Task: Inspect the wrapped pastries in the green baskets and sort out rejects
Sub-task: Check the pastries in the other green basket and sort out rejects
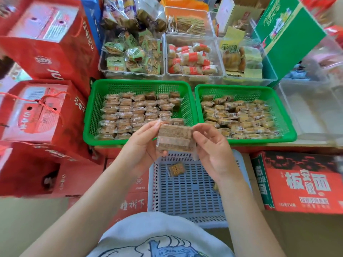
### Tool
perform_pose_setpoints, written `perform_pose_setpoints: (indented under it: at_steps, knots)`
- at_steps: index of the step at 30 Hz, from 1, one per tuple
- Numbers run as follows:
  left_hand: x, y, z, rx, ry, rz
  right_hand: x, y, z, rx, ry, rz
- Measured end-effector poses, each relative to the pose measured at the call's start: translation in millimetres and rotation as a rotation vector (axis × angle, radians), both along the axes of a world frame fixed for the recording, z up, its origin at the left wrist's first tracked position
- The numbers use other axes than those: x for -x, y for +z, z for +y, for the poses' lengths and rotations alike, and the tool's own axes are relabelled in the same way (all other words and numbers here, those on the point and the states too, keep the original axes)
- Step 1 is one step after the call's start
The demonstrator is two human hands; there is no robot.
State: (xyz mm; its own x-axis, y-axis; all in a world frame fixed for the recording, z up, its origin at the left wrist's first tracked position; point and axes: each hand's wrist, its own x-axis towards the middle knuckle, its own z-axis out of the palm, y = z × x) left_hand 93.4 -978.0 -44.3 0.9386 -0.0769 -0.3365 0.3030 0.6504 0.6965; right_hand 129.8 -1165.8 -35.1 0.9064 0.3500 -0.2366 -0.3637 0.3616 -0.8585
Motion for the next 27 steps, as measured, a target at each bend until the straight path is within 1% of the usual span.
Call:
perform_pose_setpoints:
  at_steps: [2, 3, 6, 10, 12, 14, 19, 24, 27]
  knots:
    - [2.5, -4.6, 0.8, -0.119, 0.031, 0.056, 6.8, 4.0, -0.6, 0.293, -0.043, -0.167]
    - [3.6, -5.4, 1.1, -0.171, 0.048, 0.073, 10.3, 3.8, 0.1, 0.397, -0.064, -0.230]
    - [8.0, -2.3, 0.9, -0.218, 0.054, 0.061, 19.4, 3.2, 6.5, 0.516, -0.144, -0.320]
    - [16.0, 4.2, -0.8, -0.156, 0.010, -0.023, 27.0, -4.0, 11.8, 0.667, -0.284, -0.409]
    - [18.3, 2.2, -0.9, -0.154, -0.006, -0.049, 29.0, -6.1, 12.5, 0.742, -0.367, -0.491]
    - [19.7, 1.6, -1.7, -0.150, -0.011, -0.063, 29.1, -6.8, 11.9, 0.785, -0.409, -0.548]
    - [21.7, 0.6, -4.5, -0.143, 0.048, -0.065, 24.4, -8.2, 7.5, 0.861, -0.313, -0.590]
    - [17.6, -1.8, -9.0, -0.298, 0.129, -0.002, 29.2, -8.4, 7.2, 0.908, -0.362, -0.764]
    - [15.5, -6.7, -10.8, -0.402, 0.166, 0.020, 29.8, -5.6, 9.8, 0.891, -0.360, -0.776]
